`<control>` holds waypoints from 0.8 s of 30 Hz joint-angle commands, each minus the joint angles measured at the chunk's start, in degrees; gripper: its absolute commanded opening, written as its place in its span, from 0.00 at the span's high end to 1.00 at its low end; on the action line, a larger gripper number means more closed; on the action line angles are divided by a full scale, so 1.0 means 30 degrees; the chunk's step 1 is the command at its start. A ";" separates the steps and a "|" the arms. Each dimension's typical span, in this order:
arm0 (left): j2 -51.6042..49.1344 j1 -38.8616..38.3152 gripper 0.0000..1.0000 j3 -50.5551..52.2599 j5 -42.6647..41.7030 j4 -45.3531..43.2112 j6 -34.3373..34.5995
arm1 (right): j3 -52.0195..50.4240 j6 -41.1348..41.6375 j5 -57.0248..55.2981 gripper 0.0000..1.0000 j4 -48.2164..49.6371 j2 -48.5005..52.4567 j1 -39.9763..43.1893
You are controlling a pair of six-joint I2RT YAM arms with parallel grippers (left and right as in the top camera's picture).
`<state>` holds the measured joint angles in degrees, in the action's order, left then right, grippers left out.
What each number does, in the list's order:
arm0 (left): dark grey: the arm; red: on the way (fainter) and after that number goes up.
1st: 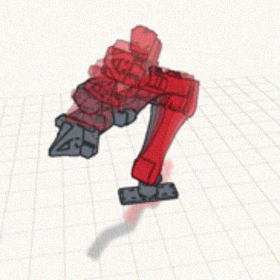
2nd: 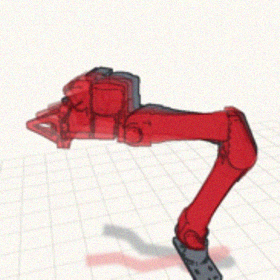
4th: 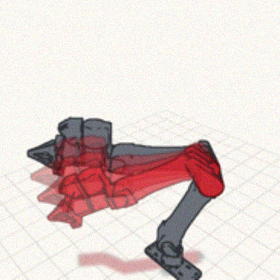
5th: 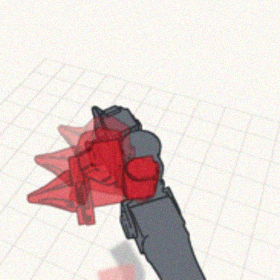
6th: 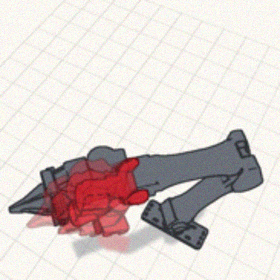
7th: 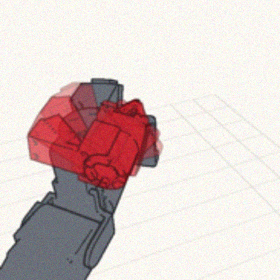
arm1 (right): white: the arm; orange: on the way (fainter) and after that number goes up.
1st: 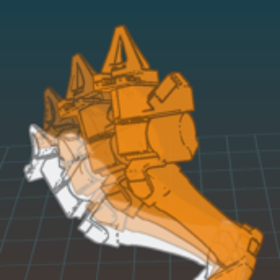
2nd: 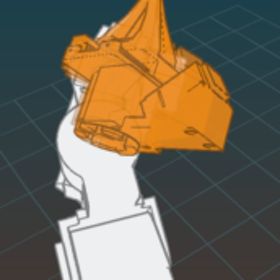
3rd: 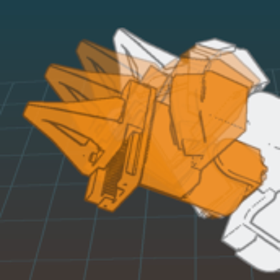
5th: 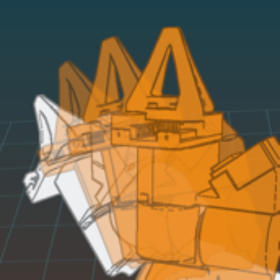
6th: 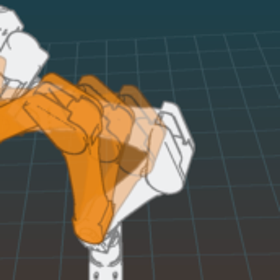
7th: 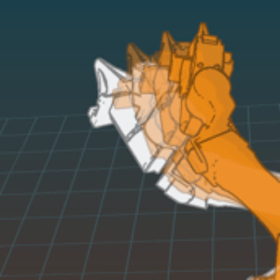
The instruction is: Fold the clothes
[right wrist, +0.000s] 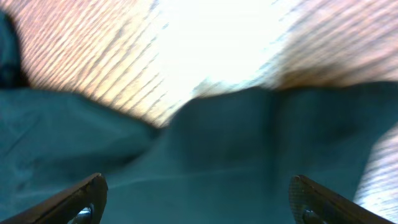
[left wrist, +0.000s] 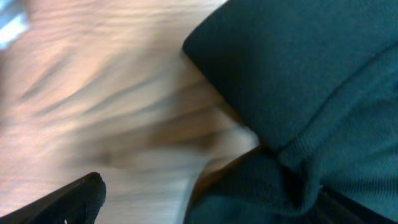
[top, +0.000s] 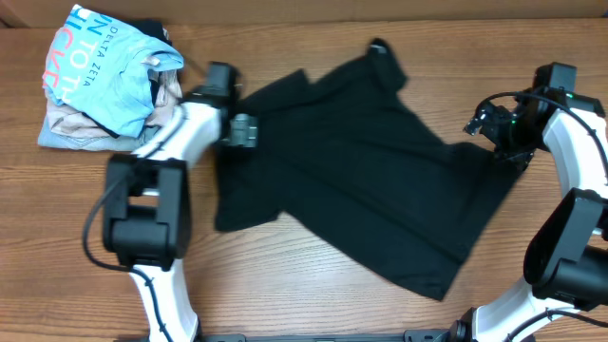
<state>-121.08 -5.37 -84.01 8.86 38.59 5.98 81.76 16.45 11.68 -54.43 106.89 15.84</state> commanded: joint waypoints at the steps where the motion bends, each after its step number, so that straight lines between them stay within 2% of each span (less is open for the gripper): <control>1: -0.1632 0.2222 0.00 0.1333 0.2630 0.1967 0.0452 | 0.0393 0.0015 -0.0015 0.04 0.0393 0.0015 -0.0991; 6: -0.1632 0.3381 0.00 0.1311 0.1144 0.3067 0.0211 | 0.0393 0.0729 -0.0015 0.04 0.0991 0.0015 -0.2280; 10: -0.1603 0.3308 0.00 0.0503 0.0131 0.3461 -0.0568 | 0.0525 0.1180 0.0058 0.03 0.1217 0.0000 -0.2841; 15: -0.1413 0.2616 0.00 -0.4065 -0.0670 0.7220 0.0124 | 0.1668 0.1392 0.0503 0.00 0.0022 -0.1100 -0.2871; 20: -0.0313 0.1974 0.00 -0.9551 -0.2980 1.0914 0.1501 | 0.2521 0.1552 0.0481 0.00 -0.1836 -0.4473 -0.3155; 24: 0.1260 0.2011 0.00 -1.1701 -0.4852 1.2728 0.2732 | 0.2521 0.2346 -0.0051 0.01 -0.4408 -0.7410 -0.3730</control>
<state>-123.24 0.69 -114.76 0.60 74.50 10.31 87.18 21.21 12.53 -65.08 92.05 6.20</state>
